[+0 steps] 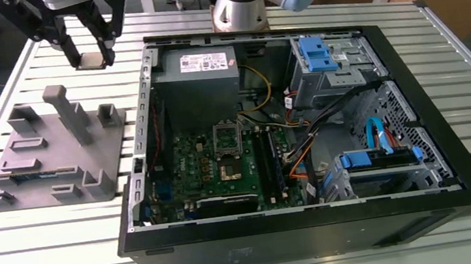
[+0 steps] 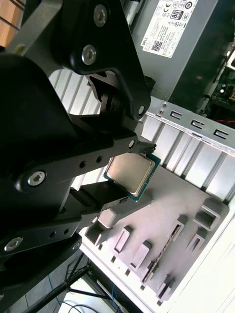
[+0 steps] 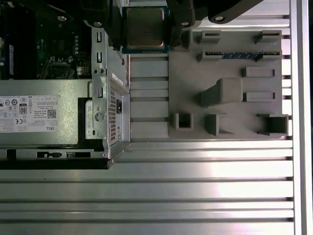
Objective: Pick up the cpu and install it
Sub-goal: 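Pick up the cpu and move it towards the insertion slot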
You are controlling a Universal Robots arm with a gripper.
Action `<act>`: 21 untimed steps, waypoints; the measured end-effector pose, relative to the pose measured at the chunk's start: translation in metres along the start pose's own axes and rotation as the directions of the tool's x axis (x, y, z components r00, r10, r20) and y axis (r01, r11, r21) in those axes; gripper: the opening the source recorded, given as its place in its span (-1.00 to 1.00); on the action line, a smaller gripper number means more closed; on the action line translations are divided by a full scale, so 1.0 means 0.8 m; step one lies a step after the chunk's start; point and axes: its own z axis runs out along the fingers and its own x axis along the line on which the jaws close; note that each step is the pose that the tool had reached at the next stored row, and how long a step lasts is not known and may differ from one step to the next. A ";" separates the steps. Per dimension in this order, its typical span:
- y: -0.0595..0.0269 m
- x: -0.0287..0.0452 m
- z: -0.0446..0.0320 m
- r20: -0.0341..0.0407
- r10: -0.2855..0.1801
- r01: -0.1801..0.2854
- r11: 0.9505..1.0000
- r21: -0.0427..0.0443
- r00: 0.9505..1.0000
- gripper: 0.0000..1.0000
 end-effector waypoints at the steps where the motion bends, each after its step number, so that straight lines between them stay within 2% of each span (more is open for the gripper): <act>1: 0.000 -0.0014 0.0000 0.000 0.000 0.000 1.000 0.000 1.000 -0.06; 7: 0.000 -0.0115 0.0004 -0.001 0.000 0.000 1.000 0.000 1.000 -0.06; 17: 0.001 -0.0334 0.0010 -0.003 0.000 0.000 1.000 0.000 1.000 -0.06; 21: 0.001 -0.0363 0.0012 -0.004 0.000 0.000 1.000 0.000 1.000 -0.06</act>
